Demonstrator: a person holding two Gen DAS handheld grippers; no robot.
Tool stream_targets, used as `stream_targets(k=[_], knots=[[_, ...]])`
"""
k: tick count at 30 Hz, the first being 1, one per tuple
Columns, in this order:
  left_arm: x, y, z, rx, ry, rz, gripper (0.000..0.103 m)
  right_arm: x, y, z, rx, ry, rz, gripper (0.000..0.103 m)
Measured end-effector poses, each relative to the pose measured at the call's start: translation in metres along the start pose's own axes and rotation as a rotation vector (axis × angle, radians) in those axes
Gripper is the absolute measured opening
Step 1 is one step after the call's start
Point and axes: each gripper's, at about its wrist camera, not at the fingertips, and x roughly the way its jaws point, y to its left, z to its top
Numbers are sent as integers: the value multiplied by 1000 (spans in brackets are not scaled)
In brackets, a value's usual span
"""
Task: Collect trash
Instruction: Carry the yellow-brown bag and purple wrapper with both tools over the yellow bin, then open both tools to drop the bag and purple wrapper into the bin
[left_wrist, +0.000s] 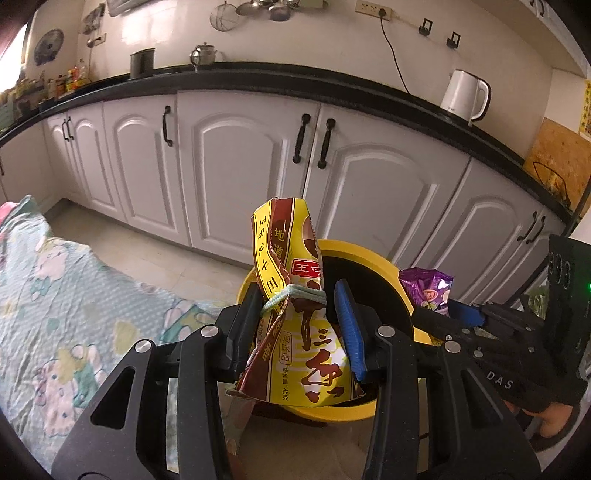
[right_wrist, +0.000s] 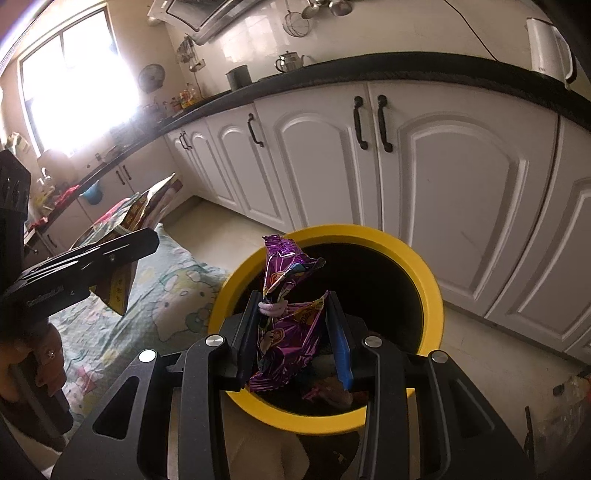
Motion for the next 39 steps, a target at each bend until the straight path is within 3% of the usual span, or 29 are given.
stream_targets(k=[23,34,36,39], knots=[[63,-10,8,14,108,-31,34,34,-23,-26,32,96,-59,35],[85,-16,18,25,163,-45,35,40,-29,-24,46,90,-81,41],[84,-16,19,24,159,-43,47,39,-29,-24,47,86,-85,43],[82,-14,21,22,158,-37,56,36,-30,-24,45,79,-96,47]])
